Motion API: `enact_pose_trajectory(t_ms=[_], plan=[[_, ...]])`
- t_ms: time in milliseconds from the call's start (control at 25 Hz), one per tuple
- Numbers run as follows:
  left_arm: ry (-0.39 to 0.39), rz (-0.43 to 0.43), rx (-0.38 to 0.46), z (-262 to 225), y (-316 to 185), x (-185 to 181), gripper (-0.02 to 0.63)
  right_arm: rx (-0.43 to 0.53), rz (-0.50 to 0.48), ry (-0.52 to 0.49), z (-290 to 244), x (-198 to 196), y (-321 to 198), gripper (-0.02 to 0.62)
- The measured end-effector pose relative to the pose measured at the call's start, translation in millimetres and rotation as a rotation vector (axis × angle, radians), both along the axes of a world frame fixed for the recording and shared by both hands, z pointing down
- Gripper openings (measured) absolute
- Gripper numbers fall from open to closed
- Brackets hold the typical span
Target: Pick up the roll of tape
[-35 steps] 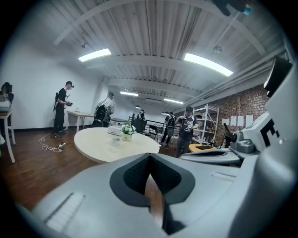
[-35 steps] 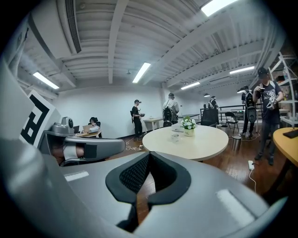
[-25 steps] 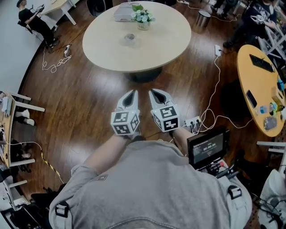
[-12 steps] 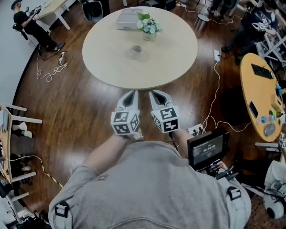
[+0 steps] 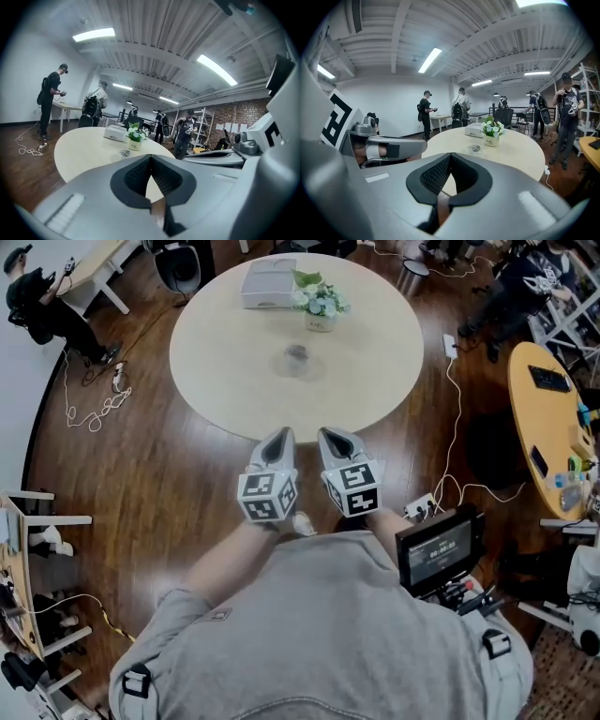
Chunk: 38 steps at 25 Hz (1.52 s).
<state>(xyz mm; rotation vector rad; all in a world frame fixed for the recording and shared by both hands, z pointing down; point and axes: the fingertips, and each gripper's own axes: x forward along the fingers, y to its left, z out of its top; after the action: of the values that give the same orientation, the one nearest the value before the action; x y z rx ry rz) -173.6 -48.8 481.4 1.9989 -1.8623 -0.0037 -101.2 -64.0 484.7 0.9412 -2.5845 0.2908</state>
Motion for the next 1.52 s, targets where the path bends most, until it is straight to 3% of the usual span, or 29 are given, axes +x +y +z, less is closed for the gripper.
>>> enact_pose_trajectory(t_ms=[360,1240,1520], plan=[[-0.01,0.022,-0.022,11.6,-34.9,-14.9,0.002,-0.016,0.018,-0.002,12.2,-14.8,-34.6,0.012],[-0.079,-0.073,-0.155,43.8,-160.4,-37.9,0.002,-0.112,-0.071,-0.029,41.1,-26.2,-174.3,0.012],[-0.123,-0.02,-0.197,65.3,-180.9,-49.9,0.002,-0.139,-0.059,0.004,57.8,-38.2,-193.5,0.012]])
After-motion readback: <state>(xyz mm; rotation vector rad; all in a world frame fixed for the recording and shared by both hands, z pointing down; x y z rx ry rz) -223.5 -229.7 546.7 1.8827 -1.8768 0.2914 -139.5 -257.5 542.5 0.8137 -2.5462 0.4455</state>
